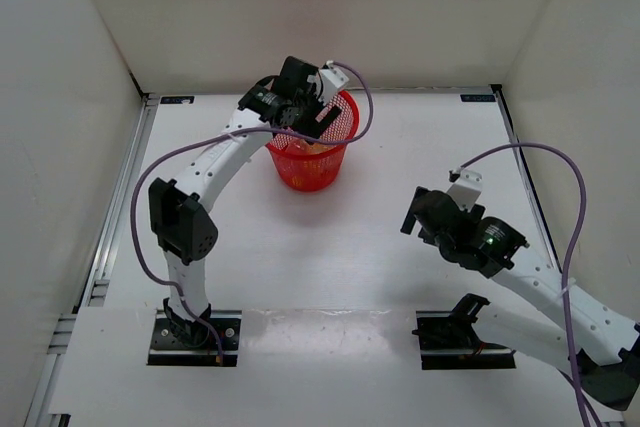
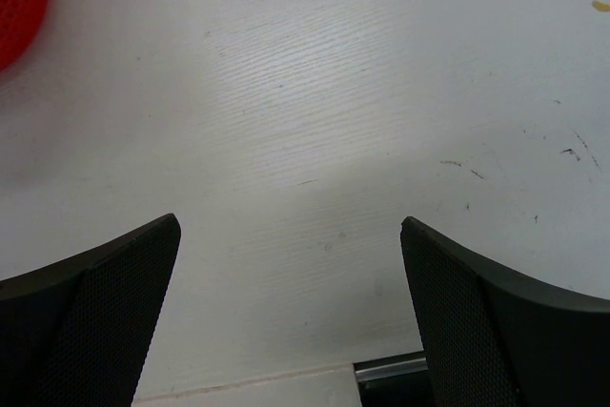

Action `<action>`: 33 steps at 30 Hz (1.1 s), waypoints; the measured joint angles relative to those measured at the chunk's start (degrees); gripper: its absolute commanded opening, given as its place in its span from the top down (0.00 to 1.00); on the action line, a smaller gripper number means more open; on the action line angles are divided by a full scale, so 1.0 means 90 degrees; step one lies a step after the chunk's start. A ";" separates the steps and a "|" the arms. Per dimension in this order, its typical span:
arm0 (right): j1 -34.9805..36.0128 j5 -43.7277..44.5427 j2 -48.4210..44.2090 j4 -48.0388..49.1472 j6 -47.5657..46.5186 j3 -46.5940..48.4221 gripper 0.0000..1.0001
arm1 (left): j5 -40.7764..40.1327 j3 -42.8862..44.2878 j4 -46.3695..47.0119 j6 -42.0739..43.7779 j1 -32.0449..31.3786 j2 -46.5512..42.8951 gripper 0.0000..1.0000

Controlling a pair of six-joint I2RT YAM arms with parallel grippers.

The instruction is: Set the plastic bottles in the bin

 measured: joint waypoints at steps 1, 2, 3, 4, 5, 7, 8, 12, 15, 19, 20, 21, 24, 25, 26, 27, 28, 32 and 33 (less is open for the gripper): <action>0.0000 0.0002 0.0034 0.0005 -0.0010 0.0029 0.01 | -0.0248 0.0000 0.0131 0.0010 0.0002 -0.0053 0.00; 0.0000 0.0002 0.0063 0.0010 -0.0036 0.0075 0.01 | -0.0488 0.0029 0.0243 0.0032 0.0019 -0.0124 0.00; 0.0000 0.0007 0.0085 0.0027 -0.0080 0.0119 0.01 | -0.0731 0.0102 0.0321 0.0034 0.0063 -0.0185 0.00; 0.0000 0.0012 0.0085 0.0061 -0.0141 0.0151 0.01 | -0.0969 0.0211 0.0391 0.0029 0.0155 -0.0240 0.00; 0.0000 0.0024 0.0075 0.0090 -0.0189 0.0172 0.01 | -0.1146 0.0316 0.0464 0.0027 0.0274 -0.0301 0.00; 0.0000 0.0051 0.0034 0.0175 -0.0279 0.0175 0.01 | -0.1443 0.0474 0.0624 0.0019 0.0726 -0.0505 0.00; -0.0012 0.0073 -0.0017 0.0223 -0.0311 0.0143 0.01 | -0.1566 0.0505 0.0726 0.0005 0.1086 -0.0668 0.00; -0.0168 0.0226 -0.0831 0.0755 -0.0296 -0.0845 0.01 | -0.1994 -0.0066 0.1149 -0.0199 0.2798 -0.1433 0.00; -0.0223 0.0155 -0.1639 0.0792 -0.0087 -0.1872 0.01 | -0.2433 -0.1389 0.1319 -0.0408 0.3973 -0.2127 0.00; -0.0226 -0.0070 -0.2698 0.0792 0.0148 -0.2540 0.01 | -0.2356 -0.3672 0.1212 -0.0612 0.4898 -0.2839 0.00; -0.0231 -0.0092 -0.2905 0.0801 0.0172 -0.2545 0.01 | -0.2144 -0.4257 0.1178 -0.0646 0.5066 -0.2990 0.00; -0.0231 -0.0090 -0.3045 0.0833 0.0187 -0.2545 0.01 | -0.1911 -0.4845 0.1122 -0.0663 0.5217 -0.3179 0.00; -0.0231 0.0107 -0.3184 0.0741 0.0364 -0.2545 0.01 | -0.1316 -0.6152 0.0821 -0.0678 0.5549 -0.3908 0.00; -0.0231 0.0204 -0.3162 0.0675 0.0430 -0.2545 0.01 | -0.1171 -0.6540 0.0804 -0.0678 0.5600 -0.4267 0.00; -0.0231 0.0274 -0.3121 0.0617 0.0488 -0.2545 0.01 | -0.1056 -0.6841 0.0765 -0.0678 0.5620 -0.4622 0.00; -0.0233 0.0340 -0.3055 0.0585 0.0532 -0.2543 0.01 | -0.0947 -0.7106 0.0716 -0.0675 0.5620 -0.4986 0.00; -0.0233 0.0386 -0.2973 0.0554 0.0580 -0.2543 0.01 | -0.0884 -0.7312 0.0699 -0.0682 0.5620 -0.5282 0.00; -0.0233 0.0500 -0.2387 0.0505 0.0857 -0.2535 0.01 | -0.0758 -0.7754 0.0699 -0.0758 0.5615 -0.5595 0.00; -0.0233 0.0505 -0.2217 0.0505 0.0903 -0.2528 0.01 | -0.0721 -0.7839 0.0697 -0.0784 0.5615 -0.5561 0.00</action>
